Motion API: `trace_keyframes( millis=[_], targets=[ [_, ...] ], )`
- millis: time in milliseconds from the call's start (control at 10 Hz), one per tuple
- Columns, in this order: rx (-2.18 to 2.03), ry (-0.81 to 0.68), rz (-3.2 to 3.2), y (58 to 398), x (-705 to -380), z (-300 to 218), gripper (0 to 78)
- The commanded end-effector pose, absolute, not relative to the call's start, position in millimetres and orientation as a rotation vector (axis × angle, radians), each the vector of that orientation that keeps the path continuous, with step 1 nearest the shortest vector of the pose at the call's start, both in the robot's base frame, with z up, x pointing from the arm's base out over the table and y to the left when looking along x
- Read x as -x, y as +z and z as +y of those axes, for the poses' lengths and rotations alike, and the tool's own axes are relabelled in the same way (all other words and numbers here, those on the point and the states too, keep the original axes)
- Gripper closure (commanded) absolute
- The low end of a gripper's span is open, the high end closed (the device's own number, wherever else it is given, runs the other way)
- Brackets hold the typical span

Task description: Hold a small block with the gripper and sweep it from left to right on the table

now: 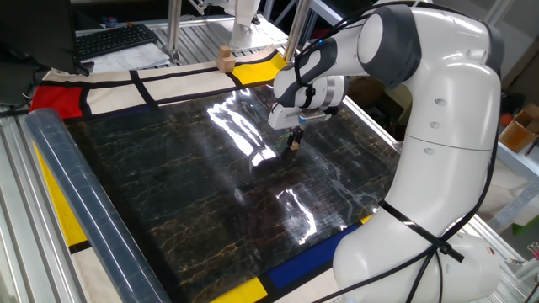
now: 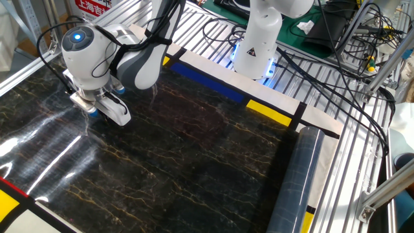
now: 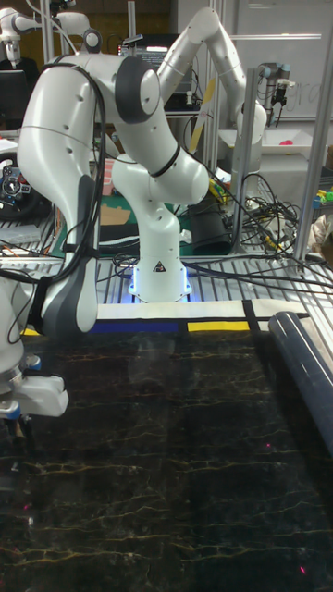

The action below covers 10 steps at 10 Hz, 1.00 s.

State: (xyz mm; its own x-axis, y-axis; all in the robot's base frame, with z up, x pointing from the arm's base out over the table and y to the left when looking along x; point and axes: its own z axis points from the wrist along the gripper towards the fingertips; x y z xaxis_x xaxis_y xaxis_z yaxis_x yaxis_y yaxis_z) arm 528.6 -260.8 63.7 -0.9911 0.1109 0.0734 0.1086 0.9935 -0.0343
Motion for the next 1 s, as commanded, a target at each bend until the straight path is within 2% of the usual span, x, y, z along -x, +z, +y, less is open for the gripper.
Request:
trace_keyframes(
  millis=[100,1000],
  targets=[
    [0.154,0.032,-3.052,64.4,-526.1,-258.9,76.2],
    [0.175,0.041,-3.046,71.8,-524.8,-258.8,76.2]
  ],
)
